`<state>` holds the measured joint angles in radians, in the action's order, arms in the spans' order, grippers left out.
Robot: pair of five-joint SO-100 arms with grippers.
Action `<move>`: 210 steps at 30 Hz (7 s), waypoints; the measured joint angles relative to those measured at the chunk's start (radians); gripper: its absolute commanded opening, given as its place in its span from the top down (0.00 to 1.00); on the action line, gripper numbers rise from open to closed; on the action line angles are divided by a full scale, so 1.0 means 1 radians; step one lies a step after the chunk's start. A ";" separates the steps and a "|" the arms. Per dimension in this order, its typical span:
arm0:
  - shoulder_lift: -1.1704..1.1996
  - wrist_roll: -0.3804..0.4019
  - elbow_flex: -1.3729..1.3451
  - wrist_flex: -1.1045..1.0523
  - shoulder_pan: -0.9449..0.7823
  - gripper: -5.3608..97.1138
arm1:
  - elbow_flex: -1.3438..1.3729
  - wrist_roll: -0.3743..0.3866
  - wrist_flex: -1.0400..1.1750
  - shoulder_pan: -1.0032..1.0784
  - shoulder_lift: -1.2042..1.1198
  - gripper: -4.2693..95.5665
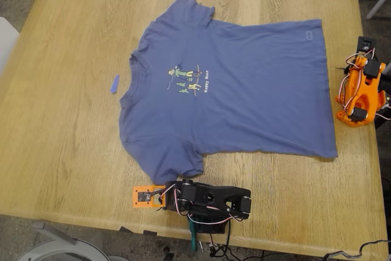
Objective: Fold a T-shirt
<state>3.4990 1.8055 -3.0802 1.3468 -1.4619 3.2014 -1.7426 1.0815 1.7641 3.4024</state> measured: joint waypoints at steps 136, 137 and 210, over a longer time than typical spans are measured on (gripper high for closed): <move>-0.589 -0.305 1.223 0.176 0.729 0.42 | -1.289 0.190 0.620 -1.175 -0.514 0.51; -0.606 -0.305 1.247 0.195 0.738 0.42 | -1.304 0.190 0.620 -1.201 -0.537 0.52; -2.019 -0.353 1.197 -1.238 0.839 0.35 | -2.194 0.650 0.492 -2.059 -1.947 0.59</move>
<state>1.4803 1.4527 -1.8837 0.1089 -0.6228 1.0078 -1.0922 1.5739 -0.2945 1.4557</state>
